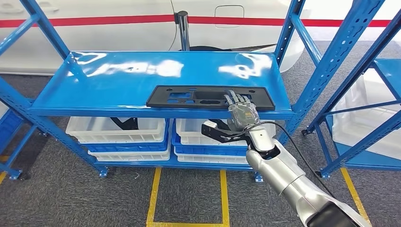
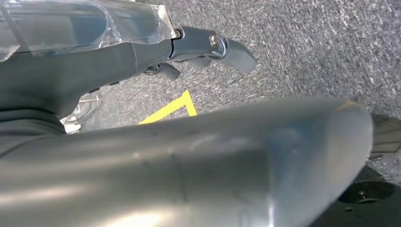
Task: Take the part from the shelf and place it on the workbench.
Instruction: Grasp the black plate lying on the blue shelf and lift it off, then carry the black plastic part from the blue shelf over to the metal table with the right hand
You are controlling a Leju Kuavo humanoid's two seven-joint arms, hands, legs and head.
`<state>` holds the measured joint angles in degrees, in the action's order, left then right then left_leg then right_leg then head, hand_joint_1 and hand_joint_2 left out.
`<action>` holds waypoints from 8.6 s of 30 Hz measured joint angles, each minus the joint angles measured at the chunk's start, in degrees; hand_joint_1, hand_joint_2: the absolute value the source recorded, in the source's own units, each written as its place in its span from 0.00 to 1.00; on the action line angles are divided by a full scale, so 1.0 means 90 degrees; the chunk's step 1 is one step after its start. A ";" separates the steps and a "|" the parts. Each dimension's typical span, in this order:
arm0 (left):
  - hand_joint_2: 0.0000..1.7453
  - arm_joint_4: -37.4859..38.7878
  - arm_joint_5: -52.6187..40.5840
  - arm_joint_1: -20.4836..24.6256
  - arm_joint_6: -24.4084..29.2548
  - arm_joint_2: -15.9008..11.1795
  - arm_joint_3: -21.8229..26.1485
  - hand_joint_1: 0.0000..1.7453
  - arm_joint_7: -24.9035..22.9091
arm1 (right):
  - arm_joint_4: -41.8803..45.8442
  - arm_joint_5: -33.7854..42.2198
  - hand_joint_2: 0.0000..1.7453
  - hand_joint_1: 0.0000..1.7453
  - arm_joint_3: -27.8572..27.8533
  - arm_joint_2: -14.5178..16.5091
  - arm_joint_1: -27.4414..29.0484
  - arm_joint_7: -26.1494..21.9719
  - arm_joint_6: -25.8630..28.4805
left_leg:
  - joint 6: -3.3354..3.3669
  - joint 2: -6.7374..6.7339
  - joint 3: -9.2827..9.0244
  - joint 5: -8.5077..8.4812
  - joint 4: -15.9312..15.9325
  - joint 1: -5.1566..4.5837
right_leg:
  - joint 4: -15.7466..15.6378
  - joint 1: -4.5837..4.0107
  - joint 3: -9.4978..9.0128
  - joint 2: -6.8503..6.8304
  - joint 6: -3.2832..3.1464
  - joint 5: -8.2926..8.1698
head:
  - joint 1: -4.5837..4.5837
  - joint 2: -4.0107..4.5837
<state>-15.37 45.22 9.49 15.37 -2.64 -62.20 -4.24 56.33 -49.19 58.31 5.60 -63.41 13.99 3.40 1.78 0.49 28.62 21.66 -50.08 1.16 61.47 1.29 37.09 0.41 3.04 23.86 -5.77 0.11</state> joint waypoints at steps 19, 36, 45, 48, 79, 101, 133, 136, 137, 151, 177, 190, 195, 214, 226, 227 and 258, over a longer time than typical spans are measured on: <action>0.00 0.0007 -0.0015 0.0009 -0.0074 -0.0004 0.0008 0.00 0.0143 | -0.0050 0.0310 1.00 1.00 -0.0002 0.0001 -0.0055 0.0059 -0.0661 | -0.0113 -0.0008 0.0493 -0.0419 -0.0018 -0.0083 | -0.1094 -0.0122 -0.0983 0.0074 -0.0317 0.0117 | 0.0004 0.0000; 0.00 0.0010 0.0002 0.0019 -0.0028 -0.0012 0.0034 0.00 0.0142 | -0.0205 0.0466 1.00 1.00 0.0006 0.0046 -0.0229 -0.0039 -0.0727 | -0.0059 0.0016 0.0468 -0.0376 -0.0033 -0.0128 | -0.1199 -0.0093 -0.1062 0.0058 -0.0232 0.0134 | 0.0002 0.0000; 1.00 0.0010 -0.0141 0.0021 0.0140 -0.0012 0.0034 0.00 0.0171 | -0.0223 0.0505 1.00 1.00 0.0046 0.0061 -0.0244 -0.0049 -0.0718 | -0.0061 0.0015 0.0447 -0.0383 -0.0016 -0.0111 | -0.1198 -0.0111 -0.1070 0.0056 -0.0233 0.0134 | 0.0002 0.0000; 1.00 0.0010 -0.0228 0.0025 0.0184 -0.0012 0.0033 0.00 0.0186 | -0.0223 0.0515 1.00 1.00 0.0055 0.0061 -0.0245 -0.0046 -0.0658 | -0.0062 0.0014 0.0446 -0.0383 -0.0013 -0.0110 | -0.1199 -0.0111 -0.1070 0.0057 -0.0233 0.0134 | 0.0002 -0.0001; 1.00 0.0010 -0.0794 0.0137 0.0270 -0.0012 0.0010 0.00 0.0223 | 0.0552 -0.0688 1.00 1.00 -0.0534 -0.0381 0.0678 0.0006 0.1108 | -0.0059 0.0009 0.0449 -0.0385 -0.0014 -0.0108 | -0.1197 -0.0112 -0.1061 0.0062 -0.0233 0.0133 | 0.0002 0.0000; 1.00 0.0010 -0.0859 0.0142 0.0149 -0.0012 0.0009 0.00 0.0196 | 0.0982 -0.1733 1.00 1.00 -0.0647 -0.0468 0.0839 -0.0035 0.1874 | -0.0059 0.0009 0.0443 -0.0385 -0.0014 -0.0108 | -0.1197 -0.0112 -0.1067 0.0062 -0.0234 0.0132 | 0.0002 0.0000; 1.00 0.0010 -0.0921 0.0197 0.0022 -0.0004 0.0035 0.00 0.0239 | 0.2160 -0.1430 1.00 1.00 -0.0682 -0.0492 0.0870 -0.0256 0.1475 | 0.0158 -0.0016 0.0410 -0.0398 0.0014 -0.0076 | -0.0001 -0.0048 -0.0578 0.0042 -0.0045 0.0913 | 0.0005 -0.0001; 1.00 0.0010 -0.0957 0.0216 0.0021 0.0002 0.0034 0.00 0.0206 | 0.2183 -0.1421 1.00 1.00 -0.0682 -0.0508 0.0904 -0.0238 0.1450 | 0.0140 -0.0017 0.0432 -0.0415 0.0010 -0.0051 | 0.0881 0.0009 -0.0137 0.0031 0.0025 0.1125 | 0.0005 0.0000; 1.00 0.0010 -0.0977 0.0222 0.0021 0.0007 0.0034 0.00 0.0191 | 0.2197 -0.1424 1.00 1.00 -0.0682 -0.0512 0.0912 -0.0226 0.1444 | 0.0119 -0.0016 0.0435 -0.0426 0.0009 -0.0030 | 0.0663 0.0035 -0.0231 0.0020 0.0049 0.0934 | 0.0004 0.0000; 1.00 0.0010 -0.1048 0.0255 0.0051 0.0029 0.0034 0.00 0.0155 | 0.2365 -0.1461 1.00 1.00 -0.0679 -0.0498 0.0836 -0.0137 0.1347 | -0.0341 -0.0019 0.1268 0.0738 -0.1992 0.0067 | -0.1159 0.0052 -0.0689 0.0013 -0.0302 -0.0234 | 0.0004 0.0000; 1.00 0.0010 -0.1262 0.0240 0.0031 0.0053 0.0037 0.00 0.0079 | 0.2542 -0.1235 1.00 1.00 -0.0676 -0.0646 0.0958 0.0069 0.1056 | -0.0113 -0.0017 0.0442 -0.0194 -0.0172 -0.0122 | -0.1190 -0.0108 -0.0927 -0.0022 -0.0354 -0.0081 | 0.0002 -0.0001; 1.00 0.0010 -0.1457 0.0286 -0.0042 0.0015 0.0036 0.00 -0.0037 | 0.2729 -0.1224 1.00 1.00 -0.0699 -0.0767 0.1053 0.0174 0.0848 | -0.0056 -0.0013 -0.0281 0.0221 0.0061 -0.0148 | -0.1200 -0.0105 -0.0406 -0.0044 -0.0227 -0.0614 | 0.0002 -0.0001; 1.00 0.0010 -0.1479 0.0276 -0.0053 0.0004 0.0035 0.00 -0.0058 | 0.2754 -0.1260 1.00 1.00 -0.0726 -0.0849 0.1104 0.0171 0.0852 | 0.0158 -0.0032 -0.0022 -0.0035 0.0066 -0.0095 | -0.0025 -0.0072 0.0097 -0.0023 -0.0062 0.0319 | 0.0004 -0.0001; 1.00 0.0010 -0.1598 0.0308 -0.0046 0.0007 0.0034 0.00 -0.0092 | 0.2858 -0.1354 1.00 1.00 -0.0731 -0.0874 0.1129 0.0167 0.0810 | -0.0273 -0.0033 0.1096 0.0740 -0.2175 -0.0022 | -0.1180 -0.0063 -0.0648 -0.0046 -0.0345 -0.0317 | 0.0002 0.0000; 1.00 0.0010 -0.1618 0.0341 -0.0032 0.0009 0.0039 0.00 -0.0073 | 0.2902 -0.1392 1.00 1.00 -0.0741 -0.0900 0.1148 0.0135 0.0843 | 0.0161 -0.0033 0.0046 -0.0074 -0.0006 -0.0087 | 0.0219 -0.0045 0.0165 -0.0022 -0.0009 0.0463 | 0.0004 0.0000; 1.00 0.0010 -0.1625 0.0339 -0.0033 0.0009 0.0039 0.00 -0.0073 | 0.2906 -0.1393 1.00 1.00 -0.0741 -0.0905 0.1157 0.0133 0.0844 | 0.0171 -0.0034 0.0129 -0.0139 -0.0008 -0.0097 | 0.0681 -0.0046 0.0284 -0.0022 0.0000 0.0682 | 0.0004 0.0000; 1.00 0.0010 -0.1715 0.0254 -0.0095 0.0016 0.0180 0.00 -0.0071 | 0.2982 -0.1489 1.00 1.00 -0.0746 -0.0894 0.1188 0.0211 0.0737 | 0.0024 -0.0020 -0.0178 0.0188 -0.0001 -0.0213 | -0.1173 -0.0083 -0.0419 -0.0048 -0.0267 -0.0595 | 0.0002 0.0000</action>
<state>-15.28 29.79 11.78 14.51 -2.50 -60.59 -4.88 83.17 -62.59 51.60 -2.45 -52.72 15.88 10.04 2.00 0.31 27.01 23.35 -50.09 -0.75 50.91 0.54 33.31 -0.03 0.64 18.50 -5.75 0.11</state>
